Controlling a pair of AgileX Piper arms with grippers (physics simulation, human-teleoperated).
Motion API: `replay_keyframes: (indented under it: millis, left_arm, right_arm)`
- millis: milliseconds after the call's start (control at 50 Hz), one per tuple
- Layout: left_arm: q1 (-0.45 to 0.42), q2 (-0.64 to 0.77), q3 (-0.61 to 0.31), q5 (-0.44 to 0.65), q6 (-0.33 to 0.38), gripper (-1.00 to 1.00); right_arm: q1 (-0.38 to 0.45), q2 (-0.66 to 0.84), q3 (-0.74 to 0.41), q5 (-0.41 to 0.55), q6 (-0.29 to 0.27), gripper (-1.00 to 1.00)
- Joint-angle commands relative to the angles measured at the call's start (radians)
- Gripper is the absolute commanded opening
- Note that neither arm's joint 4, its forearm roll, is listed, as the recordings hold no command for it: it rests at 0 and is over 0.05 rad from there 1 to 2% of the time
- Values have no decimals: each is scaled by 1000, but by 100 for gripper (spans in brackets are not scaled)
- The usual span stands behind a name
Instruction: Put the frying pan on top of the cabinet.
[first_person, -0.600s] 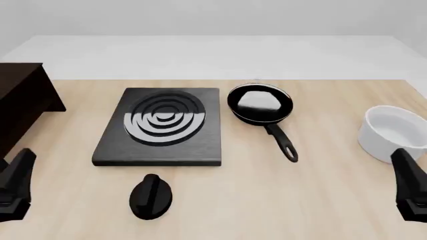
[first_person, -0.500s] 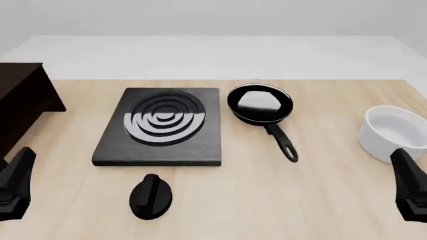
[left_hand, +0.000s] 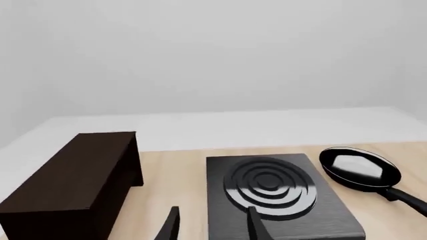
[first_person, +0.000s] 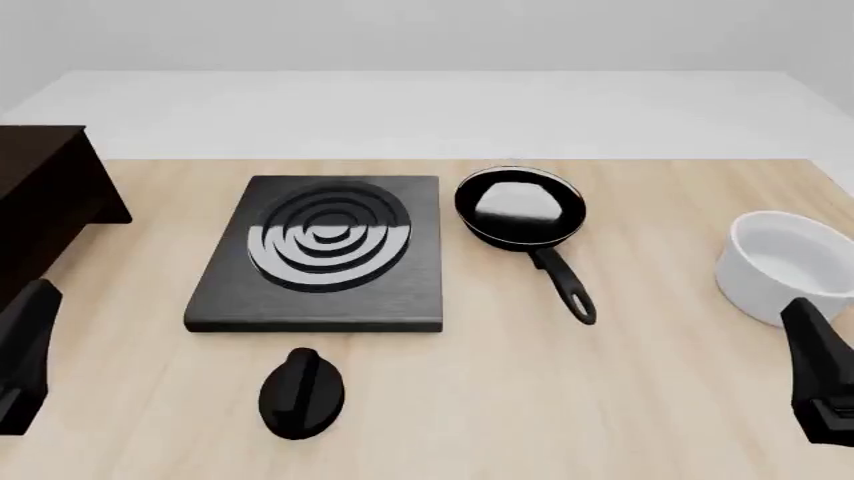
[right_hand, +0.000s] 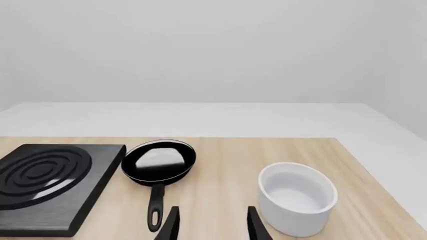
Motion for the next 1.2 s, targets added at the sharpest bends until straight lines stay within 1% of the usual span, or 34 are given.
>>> replay_keyframes:
  millis: [20,60,80,120,140,160,220,240,260,340,400,460,500,520,560,600,640,660,680,720,760,800,820,880,900,920,940,960,1000,1020,1040,1060,1120,1200]
  left_arm:
    - [-92,99,-112,-8,-32,100]
    - [-129,161,-136,-29,-83,100]
    - [-164,207,-168,-43,-112,100]
    - [-180,225,-177,-54,-124,100]
    - [-207,266,-190,-75,-147,100]
    - [-216,285,-202,-84,-153,100]
    - [-284,361,-237,-122,-188,100]
    - [-310,403,-253,-135,-224,100]
    - [-325,424,-260,-147,-237,100]
    - [-358,482,-297,-174,-254,100]
    - [-414,562,-328,-203,-314,100]
    - [-447,624,-360,-226,-346,100]
    - [-468,690,-380,-245,-404,100]
    - [-492,710,-398,-248,-407,100]
    - [-499,739,-422,-247,-434,100]
    - [-530,795,-447,-258,-458,100]
    - [-544,827,-476,-260,-456,100]
    - [-557,840,-477,-271,-491,100]
    - [-557,841,-477,-271,-491,100]
    - [-587,851,-494,-283,-492,100]
    - [-624,880,-496,-306,-541,100]
    - [-644,911,-506,-333,-564,100]
    - [-654,932,-504,-350,-593,100]
    - [-680,988,-519,-382,-633,100]
    - [-716,1004,-533,-381,-636,100]
    - [-730,1021,-544,-387,-644,100]
    - [-752,1043,-541,-411,-686,100]
    - [-775,1077,-555,-418,-711,100]
    - [-772,1083,-559,-429,-717,100]
    - [-782,1093,-562,-440,-734,100]
    - [-788,1115,-579,-430,-748,100]
    - [-780,1113,-590,-425,-744,100]
    - [-802,1160,-614,-426,-791,100]
    - [-807,1211,-654,-417,-808,100]
  right_arm:
    - [0,-2,1,-1,0,100]
    - [-1,-2,1,-2,0,100]
    - [-2,-2,1,-3,0,100]
    - [-2,-2,1,-3,0,100]
    - [-3,-2,1,-4,1,100]
    - [-2,-2,1,-4,0,100]
    - [-1,-2,1,-3,-1,100]
    - [-1,-2,1,-3,-2,100]
    - [-1,-2,1,-3,-1,100]
    - [-3,-2,1,-3,0,100]
    - [-4,-2,1,-3,1,100]
    - [-4,-2,1,-3,3,100]
    - [-4,-2,1,-3,4,100]
    - [-4,-2,1,-3,4,100]
    - [-5,-2,1,-4,6,100]
    - [-5,-2,1,-5,4,100]
    - [-5,-2,1,-4,5,100]
    - [-5,-2,1,-4,5,100]
    - [-5,-2,1,-4,5,100]
    - [-5,-2,1,-5,4,100]
    - [-6,-2,0,-6,4,100]
    - [-7,-2,1,-7,5,100]
    - [-7,-2,1,-7,5,100]
    - [-8,-2,1,-8,3,100]
    - [-8,-2,1,-8,3,100]
    - [-8,-2,1,-8,3,100]
    - [-8,-2,1,-8,3,100]
    - [-9,-2,1,-10,5,100]
    - [-8,-3,1,-10,6,100]
    - [-10,-3,1,-11,8,100]
    - [-11,-3,1,-12,10,100]
    - [-12,-3,1,-12,12,100]
    - [-13,-3,1,-13,15,100]
    - [-13,-3,1,-13,19,100]
